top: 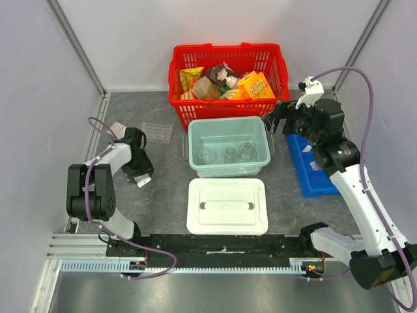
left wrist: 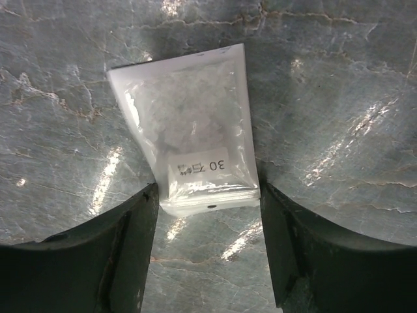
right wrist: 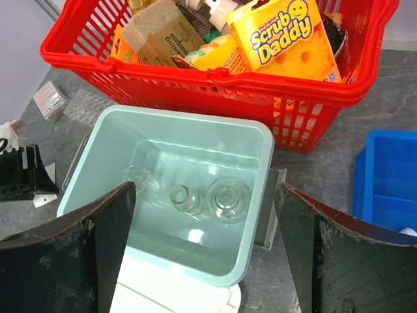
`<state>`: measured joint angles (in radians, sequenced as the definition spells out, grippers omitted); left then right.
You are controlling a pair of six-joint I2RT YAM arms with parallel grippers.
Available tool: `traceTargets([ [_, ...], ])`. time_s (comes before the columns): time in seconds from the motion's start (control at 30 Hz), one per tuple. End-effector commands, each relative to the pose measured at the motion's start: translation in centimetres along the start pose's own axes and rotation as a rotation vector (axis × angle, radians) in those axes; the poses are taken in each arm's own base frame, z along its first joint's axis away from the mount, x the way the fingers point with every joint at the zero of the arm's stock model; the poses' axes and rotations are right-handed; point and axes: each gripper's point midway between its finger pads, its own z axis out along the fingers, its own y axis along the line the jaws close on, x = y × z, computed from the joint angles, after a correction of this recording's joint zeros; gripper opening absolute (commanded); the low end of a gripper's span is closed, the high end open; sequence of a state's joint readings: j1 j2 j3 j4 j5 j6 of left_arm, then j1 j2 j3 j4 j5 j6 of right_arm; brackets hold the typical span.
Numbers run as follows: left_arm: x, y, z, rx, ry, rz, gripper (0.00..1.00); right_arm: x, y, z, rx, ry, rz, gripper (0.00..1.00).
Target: Organize the chemistry lab equipment
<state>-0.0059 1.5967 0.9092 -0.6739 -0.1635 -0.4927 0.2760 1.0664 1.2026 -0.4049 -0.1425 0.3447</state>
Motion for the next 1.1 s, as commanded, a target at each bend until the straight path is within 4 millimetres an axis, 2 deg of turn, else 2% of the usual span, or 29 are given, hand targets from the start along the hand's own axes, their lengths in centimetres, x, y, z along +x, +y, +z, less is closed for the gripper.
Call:
traceTargets([
  [0.0, -0.3, 0.2, 0.5, -0.008, -0.008, 0.025, 0.66, -0.7, 0.6, -0.4, -0.023, -0.029, -0.007, 0.94],
  [0.23, -0.3, -0.1, 0.1, 0.01, -0.003, 0.025, 0.46, -0.7, 0.6, -0.5, -0.023, -0.03, -0.003, 0.94],
  [0.47, -1.3, -1.6, -2.3, 0.112, -0.045, 0.029, 0.41, -0.2, 1.0, -0.3, -0.045, -0.014, 0.025, 0.93],
  [0.6, -0.9, -3.9, -4.9, 0.226, -0.081, 0.095, 0.4, 0.9, 2.2, 0.5, -0.101, 0.018, 0.066, 0.93],
  [0.7, 0.0, -5.7, -7.2, 0.314, -0.113, 0.165, 0.39, 1.7, 3.9, 1.0, -0.15, 0.044, 0.088, 0.92],
  [0.83, 2.6, -8.0, -9.7, 0.448, -0.123, 0.259, 0.38, 3.0, 6.7, 1.6, -0.218, 0.077, 0.127, 0.9],
  [0.97, 4.8, -10.0, -12.8, 0.611, -0.168, 0.337, 0.38, 5.0, 10.6, 2.2, -0.322, 0.116, 0.245, 0.84],
  [1.07, 5.8, -11.1, -15.4, 0.731, -0.204, 0.372, 0.38, 5.7, 13.7, 2.9, -0.382, 0.114, 0.308, 0.79],
])
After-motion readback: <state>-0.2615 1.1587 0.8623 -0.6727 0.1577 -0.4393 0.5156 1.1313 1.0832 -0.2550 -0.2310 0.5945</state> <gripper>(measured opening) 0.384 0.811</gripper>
